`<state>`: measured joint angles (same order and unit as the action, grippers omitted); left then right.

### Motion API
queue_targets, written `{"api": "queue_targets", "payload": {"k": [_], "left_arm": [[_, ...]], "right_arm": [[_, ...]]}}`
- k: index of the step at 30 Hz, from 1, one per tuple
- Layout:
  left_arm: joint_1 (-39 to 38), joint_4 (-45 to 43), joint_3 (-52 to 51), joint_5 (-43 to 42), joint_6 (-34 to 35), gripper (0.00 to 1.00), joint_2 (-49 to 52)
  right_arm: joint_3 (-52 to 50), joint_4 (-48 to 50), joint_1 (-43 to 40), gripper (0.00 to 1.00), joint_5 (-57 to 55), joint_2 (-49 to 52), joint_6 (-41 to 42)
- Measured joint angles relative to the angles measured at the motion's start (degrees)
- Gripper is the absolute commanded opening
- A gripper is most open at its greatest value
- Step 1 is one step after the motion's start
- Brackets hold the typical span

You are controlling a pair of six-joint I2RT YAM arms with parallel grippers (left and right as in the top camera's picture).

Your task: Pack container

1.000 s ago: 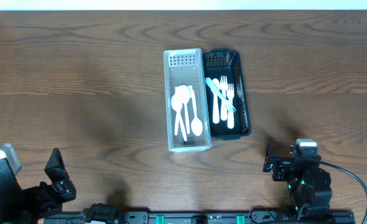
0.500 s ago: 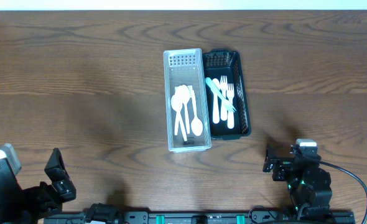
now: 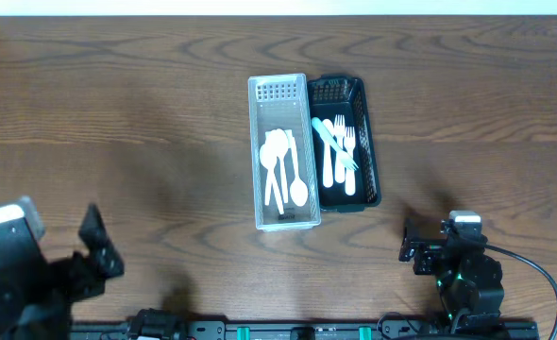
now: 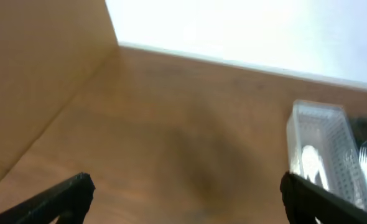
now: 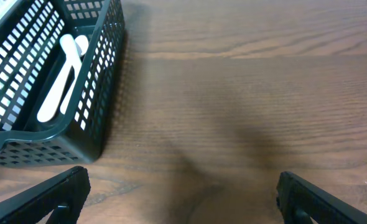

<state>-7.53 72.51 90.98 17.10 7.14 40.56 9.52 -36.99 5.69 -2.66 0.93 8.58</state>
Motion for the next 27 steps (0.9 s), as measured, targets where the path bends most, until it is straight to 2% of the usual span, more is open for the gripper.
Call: {"api": "queue_targets", "payload": {"k": [5, 9, 16, 20, 27], "left_arm": [[1.79, -22.21, -19.61, 0.2, 1.25, 0.98, -6.78], [2.21, -36.74, -37.92, 0.26, 2.1, 0.98, -12.33], [2.25, -56.26, -64.76, 0.26, 2.38, 0.98, -19.5], [2.43, -64.22, -75.06, 0.22, 2.56, 0.98, -23.43], [2.99, -65.94, -82.29, 0.24, 2.56, 0.98, -29.09]], "right_arm": [[0.0, 0.04, 0.0, 0.99, 0.17, -0.09, 0.02], [0.0, 0.0, 0.0, 0.99, 0.22, -0.11, 0.02], [0.0, 0.0, 0.0, 0.99, 0.28, -0.2, 0.02], [0.0, 0.0, 0.0, 0.99, 0.31, -0.22, 0.02], [0.0, 0.02, 0.0, 0.99, 0.28, -0.22, 0.02]]}}
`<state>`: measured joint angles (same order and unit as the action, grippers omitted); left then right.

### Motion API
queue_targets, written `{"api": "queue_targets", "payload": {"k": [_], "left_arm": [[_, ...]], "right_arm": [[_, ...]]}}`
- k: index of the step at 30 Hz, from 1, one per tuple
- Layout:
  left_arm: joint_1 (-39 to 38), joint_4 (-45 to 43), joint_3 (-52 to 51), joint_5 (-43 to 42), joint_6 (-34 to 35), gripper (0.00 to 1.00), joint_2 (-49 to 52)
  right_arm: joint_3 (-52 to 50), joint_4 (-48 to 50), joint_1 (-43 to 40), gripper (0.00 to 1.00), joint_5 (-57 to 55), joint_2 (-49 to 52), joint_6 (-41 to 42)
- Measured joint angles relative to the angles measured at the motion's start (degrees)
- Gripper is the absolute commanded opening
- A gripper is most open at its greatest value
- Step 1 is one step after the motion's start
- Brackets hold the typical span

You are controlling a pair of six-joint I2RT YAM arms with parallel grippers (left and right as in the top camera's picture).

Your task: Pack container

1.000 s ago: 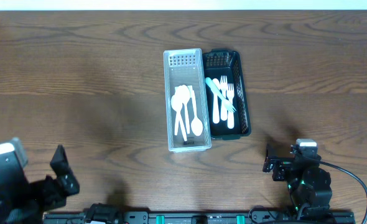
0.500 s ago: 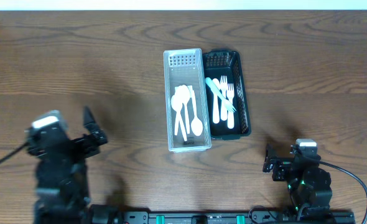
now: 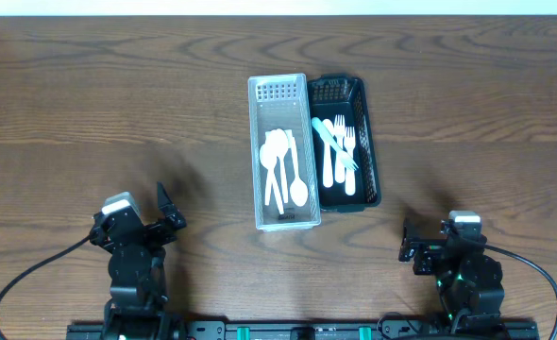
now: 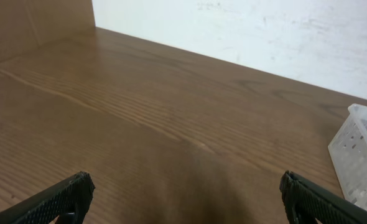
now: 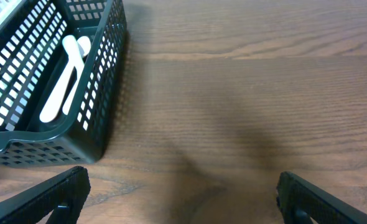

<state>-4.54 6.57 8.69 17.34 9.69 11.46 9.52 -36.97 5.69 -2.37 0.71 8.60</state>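
A clear white basket (image 3: 283, 156) with white spoons stands mid-table, touching a black basket (image 3: 346, 142) that holds white forks and a pale teal piece. The clear basket's corner (image 4: 361, 155) shows at the right of the left wrist view, the black basket (image 5: 50, 81) at the left of the right wrist view. My left gripper (image 3: 162, 219) rests open near the front left, well left of the baskets, nothing between its fingers (image 4: 65, 196). My right gripper (image 3: 413, 244) sits open at the front right, below the black basket, fingers (image 5: 305, 198) empty.
Brown wood-grain table (image 3: 118, 104) all round the baskets. A pale wall (image 4: 264, 31) runs behind the table's far edge. A black rail (image 3: 288, 332) lies along the front edge between the two arm bases.
My left arm has moved from the far front-left corner rightward and now sits low at its base, jaws still open. The right arm and both baskets have not moved.
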Motion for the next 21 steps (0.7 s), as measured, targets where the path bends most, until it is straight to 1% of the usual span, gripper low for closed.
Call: {"api": "queue_targets", "payload": {"k": [12, 21], "left_arm": [[0.04, 1.11, -4.22, 0.0, 0.0, 0.98, -9.94], [0.04, 2.34, -4.26, 0.0, 0.0, 0.98, -10.84]], "right_arm": [[0.0, 0.0, 0.0, 0.99, 0.0, 0.0, 0.02], [0.0, 0.0, 0.0, 0.99, 0.0, 0.0, 0.02]]}}
